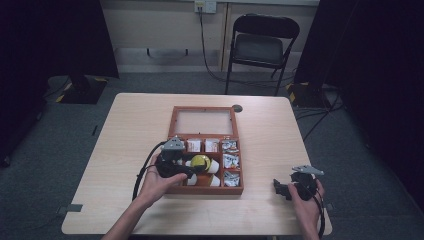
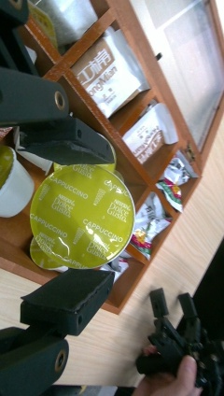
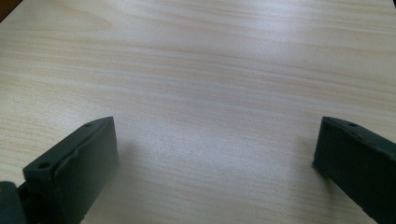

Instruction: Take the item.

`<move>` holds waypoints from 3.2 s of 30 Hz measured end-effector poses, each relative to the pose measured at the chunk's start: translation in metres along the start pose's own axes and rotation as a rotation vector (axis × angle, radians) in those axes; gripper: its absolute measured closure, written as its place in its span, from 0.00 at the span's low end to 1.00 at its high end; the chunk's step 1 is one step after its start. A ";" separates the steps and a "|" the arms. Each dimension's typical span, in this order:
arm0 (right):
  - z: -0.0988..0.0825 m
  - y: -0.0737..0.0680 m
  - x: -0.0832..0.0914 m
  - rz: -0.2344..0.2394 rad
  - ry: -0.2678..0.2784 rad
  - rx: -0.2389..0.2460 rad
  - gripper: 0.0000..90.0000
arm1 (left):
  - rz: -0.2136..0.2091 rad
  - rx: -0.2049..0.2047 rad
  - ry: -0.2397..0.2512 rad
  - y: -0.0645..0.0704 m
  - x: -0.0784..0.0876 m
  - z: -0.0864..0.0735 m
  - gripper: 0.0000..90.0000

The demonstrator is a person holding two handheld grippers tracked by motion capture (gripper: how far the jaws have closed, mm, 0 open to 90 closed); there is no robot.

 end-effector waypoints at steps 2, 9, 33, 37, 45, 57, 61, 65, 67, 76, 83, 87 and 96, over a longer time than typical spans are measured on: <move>0.000 0.000 0.000 -0.001 0.000 0.000 0.00 | 0.002 -0.001 0.005 0.000 0.003 0.002 0.42; 0.000 0.000 0.000 0.000 0.000 0.000 0.00 | 0.009 -0.001 0.032 -0.003 0.014 0.007 0.42; 0.000 0.000 0.000 0.000 0.000 0.000 0.00 | 0.025 -0.005 0.068 -0.008 0.034 0.015 0.42; 0.000 0.000 0.000 0.000 0.000 0.000 0.00 | 0.036 0.001 0.075 -0.011 0.039 0.015 0.42; 0.000 0.000 0.000 -0.001 0.000 0.000 0.00 | 0.052 0.008 0.093 -0.016 0.049 0.015 0.42; 0.000 0.000 0.000 0.000 0.000 -0.001 0.00 | 0.079 0.030 0.139 -0.025 0.070 0.019 0.42; 0.000 0.000 0.000 0.000 0.000 0.000 0.00 | 0.088 0.031 0.150 -0.029 0.076 0.019 0.42; 0.000 0.000 0.000 -0.001 -0.001 0.000 0.00 | 0.097 0.033 0.155 -0.031 0.080 0.019 0.42; 0.000 0.000 0.000 0.000 0.000 0.000 0.00 | 0.099 0.037 0.159 -0.031 0.082 0.019 0.42; 0.000 0.000 0.000 -0.001 0.000 0.000 0.00 | 0.121 0.057 0.176 -0.039 0.099 0.016 0.42; 0.000 0.000 0.000 0.000 0.000 0.000 0.00 | 0.130 0.066 0.175 -0.041 0.103 0.014 0.42; 0.000 0.000 0.000 0.001 -0.001 0.001 0.00 | 0.147 0.071 0.169 -0.046 0.110 0.011 0.42; 0.000 0.000 0.000 0.002 -0.001 0.001 0.00 | 0.194 0.097 0.162 -0.059 0.129 -0.005 0.42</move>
Point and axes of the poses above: each handheld gripper's, and its own axes: x roughly backward along the jaws, z roughly out of its top, y roughly to its right, the point moved 7 cm from there along -x, roughly forward along the jaws, and after that the axes turned 10 degrees about -z, right-handed, at the moved point
